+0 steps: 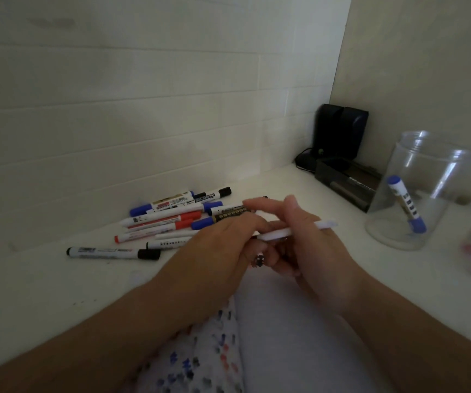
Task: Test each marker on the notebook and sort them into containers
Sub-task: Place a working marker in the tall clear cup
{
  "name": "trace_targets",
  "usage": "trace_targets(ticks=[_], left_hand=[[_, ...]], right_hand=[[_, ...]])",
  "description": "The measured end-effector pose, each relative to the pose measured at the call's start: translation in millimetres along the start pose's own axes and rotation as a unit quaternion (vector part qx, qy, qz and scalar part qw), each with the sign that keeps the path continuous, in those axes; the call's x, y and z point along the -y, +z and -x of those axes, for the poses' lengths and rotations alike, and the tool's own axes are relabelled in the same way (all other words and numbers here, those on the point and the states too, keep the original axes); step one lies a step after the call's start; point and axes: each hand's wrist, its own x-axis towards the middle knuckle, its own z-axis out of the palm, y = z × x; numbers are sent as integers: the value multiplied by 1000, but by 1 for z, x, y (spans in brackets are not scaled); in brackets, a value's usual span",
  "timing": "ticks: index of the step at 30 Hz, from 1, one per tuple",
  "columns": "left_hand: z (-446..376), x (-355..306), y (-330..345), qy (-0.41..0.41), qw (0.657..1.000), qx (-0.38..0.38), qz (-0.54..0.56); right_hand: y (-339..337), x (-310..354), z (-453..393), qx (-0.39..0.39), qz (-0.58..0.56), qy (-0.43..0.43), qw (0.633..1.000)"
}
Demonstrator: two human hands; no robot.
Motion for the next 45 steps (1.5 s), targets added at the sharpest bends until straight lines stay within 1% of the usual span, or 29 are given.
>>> trace_targets(ticks=[1,4,6,10,12,14,16,19,21,25,26,28,30,34,41,45], left_hand=[[1,3,3,-9,1000,-2,-7],[2,7,6,-15,999,7,-31],[0,3,3,-15,1000,25,1],[-2,-7,-7,-16,996,28,87],[-2,-8,-9,-42,991,52,118],[-2,-2,-7,-95,985,75,124],[-1,4,-4,-148,980,99,92],[3,5,-2,-170,967,191,-7],[3,3,-3,-152,962,220,-50],[1,3,-4,-132,961,235,-60],[2,4,-4,-132,960,240,-60],[2,4,-2,-134,959,244,-61],[0,5,-1,-139,957,247,-61],[-1,4,0,-147,954,254,-61],[-2,7,4,-148,956,245,-67],[-2,10,7,-150,955,247,-70]], right_hand=[[0,0,-2,-18,-6,1,1000],[1,-4,-4,-18,-32,-3,999],[1,-5,-4,-18,-64,5,998],[0,0,-5,-1,-124,-6,992],[-2,1,-5,-9,-105,-6,994],[-9,4,-7,-24,-83,10,996],[-21,11,-6,-30,-91,20,995],[-41,28,-2,-8,-113,21,993],[-50,38,-2,-4,-57,32,998],[-60,29,-5,-58,100,61,991],[-61,22,-3,-72,147,63,985],[-67,9,3,-91,264,59,959],[-72,2,5,-104,331,58,936],[-78,-3,2,-133,326,66,934],[-79,-5,1,-119,298,85,943],[-75,-4,3,-110,321,76,938]])
